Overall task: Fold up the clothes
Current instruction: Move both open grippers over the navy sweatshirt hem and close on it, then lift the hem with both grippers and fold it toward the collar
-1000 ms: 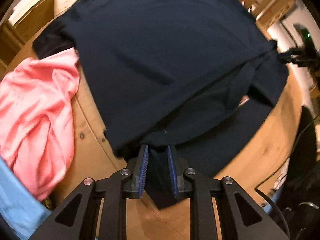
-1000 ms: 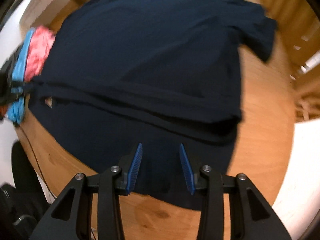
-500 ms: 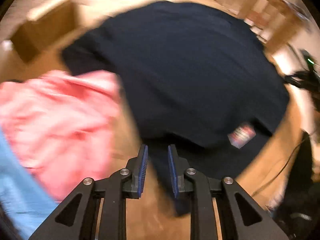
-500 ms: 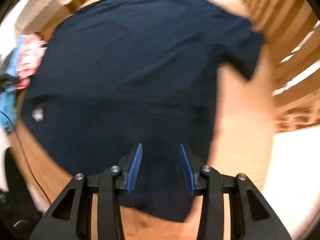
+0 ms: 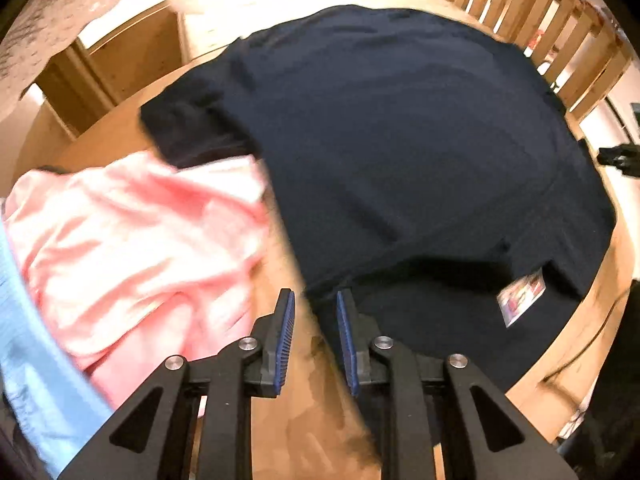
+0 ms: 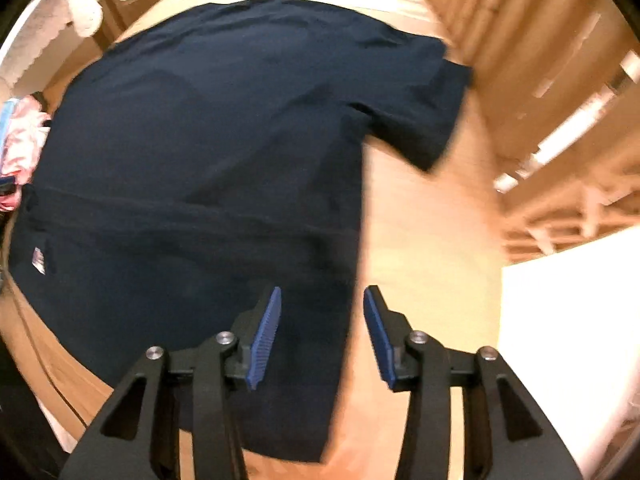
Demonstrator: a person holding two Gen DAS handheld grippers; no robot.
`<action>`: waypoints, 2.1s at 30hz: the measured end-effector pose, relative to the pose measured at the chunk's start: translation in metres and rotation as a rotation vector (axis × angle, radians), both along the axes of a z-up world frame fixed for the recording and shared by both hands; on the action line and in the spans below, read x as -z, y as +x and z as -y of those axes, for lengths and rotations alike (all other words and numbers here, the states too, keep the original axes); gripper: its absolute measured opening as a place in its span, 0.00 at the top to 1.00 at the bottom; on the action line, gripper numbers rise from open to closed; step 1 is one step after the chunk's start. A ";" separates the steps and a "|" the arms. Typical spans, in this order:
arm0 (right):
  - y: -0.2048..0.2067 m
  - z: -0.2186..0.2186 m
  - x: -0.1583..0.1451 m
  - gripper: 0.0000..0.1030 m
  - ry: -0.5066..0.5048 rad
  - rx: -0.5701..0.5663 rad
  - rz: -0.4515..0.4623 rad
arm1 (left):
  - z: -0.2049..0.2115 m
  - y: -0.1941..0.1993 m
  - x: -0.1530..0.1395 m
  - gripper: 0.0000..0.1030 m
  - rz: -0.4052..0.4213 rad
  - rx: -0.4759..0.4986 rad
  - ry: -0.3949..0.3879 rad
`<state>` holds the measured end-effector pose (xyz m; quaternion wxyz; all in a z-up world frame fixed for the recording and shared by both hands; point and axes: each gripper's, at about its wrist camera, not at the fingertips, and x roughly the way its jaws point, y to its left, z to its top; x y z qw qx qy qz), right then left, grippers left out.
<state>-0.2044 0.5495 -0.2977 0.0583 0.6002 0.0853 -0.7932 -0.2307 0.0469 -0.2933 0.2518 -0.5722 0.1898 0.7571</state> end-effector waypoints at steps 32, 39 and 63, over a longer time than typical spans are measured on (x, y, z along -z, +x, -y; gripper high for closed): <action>-0.014 0.048 0.022 0.58 -0.074 -0.106 0.016 | -0.047 0.014 0.001 0.69 0.065 0.124 -0.005; -0.017 0.056 0.027 0.58 -0.076 -0.108 0.023 | -0.066 0.016 0.005 0.91 0.068 0.153 -0.036; 0.050 0.023 -0.088 0.95 -0.256 0.006 -0.252 | 0.038 0.058 -0.186 0.97 -0.164 0.094 0.166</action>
